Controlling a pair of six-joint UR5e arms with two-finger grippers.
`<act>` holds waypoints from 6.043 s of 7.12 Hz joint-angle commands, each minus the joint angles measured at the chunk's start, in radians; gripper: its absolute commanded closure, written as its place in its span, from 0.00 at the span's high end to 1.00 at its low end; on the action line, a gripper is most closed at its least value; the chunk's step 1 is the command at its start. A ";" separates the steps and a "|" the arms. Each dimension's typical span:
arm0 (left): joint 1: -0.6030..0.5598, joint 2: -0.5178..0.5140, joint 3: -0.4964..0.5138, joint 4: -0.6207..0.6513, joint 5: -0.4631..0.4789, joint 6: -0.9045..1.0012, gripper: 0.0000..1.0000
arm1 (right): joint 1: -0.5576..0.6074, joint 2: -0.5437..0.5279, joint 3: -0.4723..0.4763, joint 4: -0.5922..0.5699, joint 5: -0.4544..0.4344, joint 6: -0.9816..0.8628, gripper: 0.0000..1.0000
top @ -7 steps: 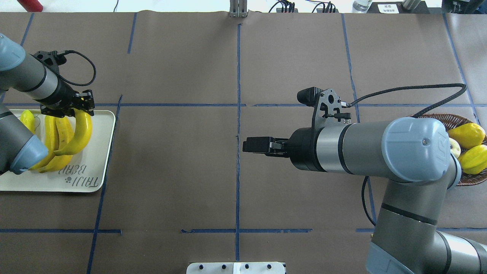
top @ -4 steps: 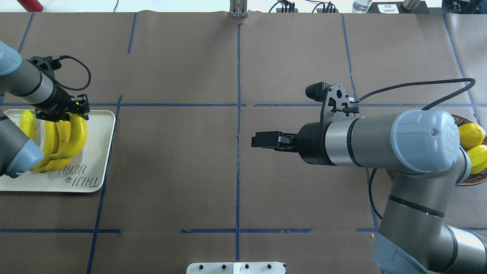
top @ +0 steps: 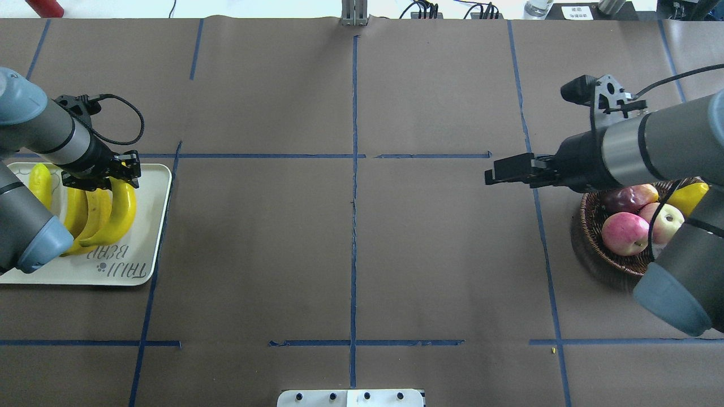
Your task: Transfer all bananas from basket to plate
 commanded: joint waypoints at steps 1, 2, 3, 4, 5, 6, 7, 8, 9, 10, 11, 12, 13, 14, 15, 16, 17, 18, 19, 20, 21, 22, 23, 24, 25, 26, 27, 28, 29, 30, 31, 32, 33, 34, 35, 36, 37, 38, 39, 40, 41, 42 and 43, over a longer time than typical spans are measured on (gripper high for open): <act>0.010 0.000 0.011 0.000 -0.001 0.000 0.10 | 0.138 -0.123 -0.062 -0.022 0.063 -0.291 1.00; 0.013 0.003 0.011 -0.005 0.001 0.007 0.84 | 0.175 -0.124 -0.069 -0.089 0.067 -0.382 1.00; 0.013 0.026 0.006 -0.014 0.025 0.010 0.99 | 0.206 -0.123 -0.069 -0.152 0.068 -0.468 1.00; 0.013 0.031 -0.011 -0.014 0.028 0.015 0.99 | 0.249 -0.121 -0.070 -0.208 0.070 -0.549 1.00; 0.010 0.029 -0.047 -0.009 0.022 0.018 0.99 | 0.295 -0.123 -0.075 -0.275 0.079 -0.655 1.00; -0.023 0.026 -0.095 0.003 0.016 0.021 0.99 | 0.358 -0.121 -0.107 -0.335 0.094 -0.808 1.00; -0.072 0.026 -0.103 0.011 0.009 0.112 0.99 | 0.430 -0.124 -0.156 -0.349 0.097 -0.946 1.00; -0.139 0.028 -0.103 0.088 -0.019 0.317 0.99 | 0.523 -0.120 -0.252 -0.348 0.176 -1.073 1.00; -0.216 0.029 -0.110 0.157 -0.031 0.460 0.99 | 0.606 -0.114 -0.338 -0.345 0.267 -1.179 1.00; -0.317 0.039 -0.109 0.216 -0.081 0.612 0.99 | 0.646 -0.124 -0.357 -0.349 0.277 -1.208 1.00; -0.417 0.083 -0.100 0.253 -0.140 0.794 0.99 | 0.671 -0.164 -0.371 -0.343 0.281 -1.196 1.00; -0.512 0.120 -0.086 0.253 -0.199 0.910 0.99 | 0.705 -0.151 -0.371 -0.351 0.291 -1.191 1.00; -0.555 0.165 -0.084 0.255 -0.226 0.981 0.99 | 0.711 -0.167 -0.368 -0.336 0.283 -1.191 1.00; -0.595 0.204 -0.078 0.253 -0.235 1.025 0.99 | 0.711 -0.196 -0.376 -0.337 0.277 -1.194 1.00; -0.649 0.232 -0.045 0.255 -0.263 1.129 0.99 | 0.711 -0.209 -0.385 -0.336 0.283 -1.190 1.00; -0.678 0.233 0.010 0.253 -0.275 1.197 0.99 | 0.714 -0.213 -0.391 -0.337 0.286 -1.190 1.00; -0.716 0.267 0.082 0.239 -0.280 1.240 1.00 | 0.714 -0.221 -0.399 -0.339 0.294 -1.190 1.00; -0.718 0.278 0.084 0.235 -0.278 1.239 1.00 | 0.714 -0.221 -0.399 -0.342 0.291 -1.188 1.00; -0.718 0.285 0.080 0.239 -0.280 1.235 1.00 | 0.717 -0.219 -0.397 -0.348 0.292 -1.188 1.00; -0.718 0.286 0.078 0.241 -0.280 1.228 1.00 | 0.729 -0.219 -0.396 -0.351 0.295 -1.188 1.00; -0.717 0.279 0.075 0.247 -0.280 1.221 1.00 | 0.742 -0.209 -0.396 -0.392 0.295 -1.187 1.00; -0.717 0.278 0.072 0.248 -0.284 1.219 1.00 | 0.757 -0.189 -0.385 -0.467 0.321 -1.187 1.00; -0.717 0.273 0.077 0.248 -0.327 1.202 1.00 | 0.771 -0.180 -0.386 -0.539 0.362 -1.187 1.00; -0.717 0.272 0.075 0.248 -0.330 1.202 1.00 | 0.772 -0.181 -0.389 -0.559 0.364 -1.187 1.00; -0.717 0.272 0.071 0.248 -0.330 1.202 1.00 | 0.772 -0.186 -0.392 -0.561 0.364 -1.188 1.00; -0.717 0.270 0.071 0.248 -0.330 1.202 1.00 | 0.775 -0.193 -0.394 -0.555 0.363 -1.190 1.00; -0.717 0.269 0.071 0.248 -0.330 1.202 1.00 | 0.775 -0.204 -0.397 -0.549 0.357 -1.191 1.00; -0.717 0.269 0.071 0.248 -0.330 1.202 1.00 | 0.778 -0.212 -0.399 -0.549 0.355 -1.205 1.00; -0.717 0.269 0.071 0.248 -0.330 1.202 1.00 | 0.789 -0.218 -0.399 -0.549 0.355 -1.207 1.00; -0.717 0.267 0.072 0.248 -0.329 1.202 1.00 | 0.797 -0.221 -0.399 -0.549 0.355 -1.207 1.00; -0.717 0.267 0.072 0.247 -0.329 1.202 1.00 | 0.808 -0.221 -0.400 -0.549 0.355 -1.205 1.00; -0.717 0.267 0.072 0.247 -0.329 1.202 1.00 | 0.817 -0.218 -0.408 -0.546 0.357 -1.203 1.00; -0.717 0.267 0.072 0.247 -0.327 1.202 1.00 | 0.817 -0.218 -0.408 -0.546 0.358 -1.203 1.00; -0.717 0.267 0.072 0.247 -0.329 1.202 1.00 | 0.817 -0.218 -0.408 -0.546 0.361 -1.202 1.00; -0.717 0.267 0.072 0.247 -0.327 1.202 1.00 | 0.818 -0.218 -0.408 -0.546 0.361 -1.200 1.00; -0.717 0.267 0.072 0.247 -0.327 1.202 1.00 | 0.818 -0.218 -0.408 -0.546 0.361 -1.200 1.00; -0.717 0.267 0.072 0.247 -0.327 1.202 1.00 | 0.818 -0.218 -0.408 -0.546 0.361 -1.199 1.00; -0.717 0.267 0.072 0.247 -0.327 1.202 1.00 | 0.821 -0.218 -0.408 -0.546 0.361 -1.200 1.00; -0.717 0.267 0.072 0.247 -0.327 1.202 1.00 | 0.821 -0.218 -0.408 -0.546 0.361 -1.199 1.00; -0.717 0.267 0.072 0.247 -0.327 1.202 1.00 | 0.825 -0.218 -0.408 -0.546 0.363 -1.199 1.00; -0.717 0.267 0.072 0.247 -0.327 1.202 1.00 | 0.825 -0.216 -0.408 -0.546 0.361 -1.200 1.00; -0.717 0.267 0.072 0.247 -0.326 1.202 1.00 | 0.825 -0.218 -0.408 -0.546 0.361 -1.200 1.00; -0.717 0.267 0.072 0.247 -0.326 1.202 1.00 | 0.826 -0.218 -0.408 -0.546 0.361 -1.200 1.00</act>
